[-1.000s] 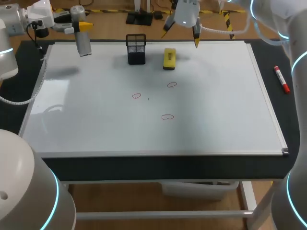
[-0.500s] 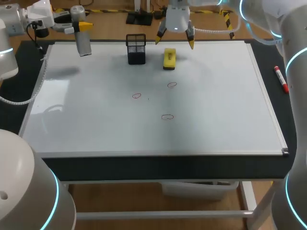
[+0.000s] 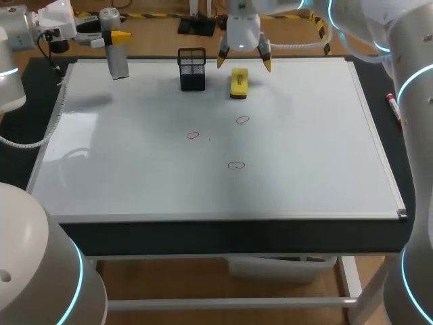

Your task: Pick up the inspection probe, press it on each red-marked spot on the whiteboard one by one, put down the probe, pick up the eraser, and wipe off all the red marks.

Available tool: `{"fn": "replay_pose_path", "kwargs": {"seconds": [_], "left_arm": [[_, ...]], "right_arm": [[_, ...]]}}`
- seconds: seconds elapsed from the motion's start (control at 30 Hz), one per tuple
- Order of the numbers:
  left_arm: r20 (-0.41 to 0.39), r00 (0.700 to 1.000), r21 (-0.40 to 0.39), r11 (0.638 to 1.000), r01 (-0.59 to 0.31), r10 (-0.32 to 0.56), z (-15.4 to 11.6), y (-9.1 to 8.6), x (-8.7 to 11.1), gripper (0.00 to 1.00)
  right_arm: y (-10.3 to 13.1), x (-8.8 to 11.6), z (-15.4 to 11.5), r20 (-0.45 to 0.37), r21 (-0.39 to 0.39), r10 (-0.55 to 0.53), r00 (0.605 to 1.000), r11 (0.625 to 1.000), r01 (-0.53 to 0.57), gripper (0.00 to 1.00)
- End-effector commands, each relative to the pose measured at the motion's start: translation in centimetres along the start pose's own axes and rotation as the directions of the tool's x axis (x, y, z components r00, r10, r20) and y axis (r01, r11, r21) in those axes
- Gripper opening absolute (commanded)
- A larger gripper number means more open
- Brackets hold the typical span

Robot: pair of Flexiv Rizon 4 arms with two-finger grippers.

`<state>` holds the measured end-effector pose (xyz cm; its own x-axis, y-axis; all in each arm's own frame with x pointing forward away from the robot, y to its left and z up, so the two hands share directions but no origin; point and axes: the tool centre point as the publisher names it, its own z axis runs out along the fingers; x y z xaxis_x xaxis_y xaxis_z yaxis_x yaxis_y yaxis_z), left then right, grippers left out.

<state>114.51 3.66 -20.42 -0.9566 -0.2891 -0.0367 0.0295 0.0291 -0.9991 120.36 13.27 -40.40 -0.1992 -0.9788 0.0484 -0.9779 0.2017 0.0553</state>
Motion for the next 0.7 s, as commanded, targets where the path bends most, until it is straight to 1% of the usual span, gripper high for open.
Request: {"fn": "replay_pose_path", "kwargs": {"seconds": [0.03, 0.23, 0.7], "left_arm": [[0.004, 1.000, -0.001, 1.000, -0.001, 0.001, 0.0, -0.2, 0.2, 0.00], [0.004, 1.000, -0.001, 1.000, -0.001, 0.001, 0.0, -0.2, 0.2, 0.00], [0.004, 1.000, -0.001, 1.000, -0.001, 0.001, 0.0, -0.2, 0.2, 0.00]], "right_arm": [[-1.0, -0.7, 0.5, -0.181, -0.335, -0.011, 0.983, 0.941, -0.051, 1.00], [-0.4, -0.7, 0.7, -0.136, -0.333, 0.017, 0.991, 0.941, -0.061, 1.00], [0.3, -1.2, 1.4, -0.083, -0.348, 0.019, 0.996, 0.936, -0.047, 1.00]]}}
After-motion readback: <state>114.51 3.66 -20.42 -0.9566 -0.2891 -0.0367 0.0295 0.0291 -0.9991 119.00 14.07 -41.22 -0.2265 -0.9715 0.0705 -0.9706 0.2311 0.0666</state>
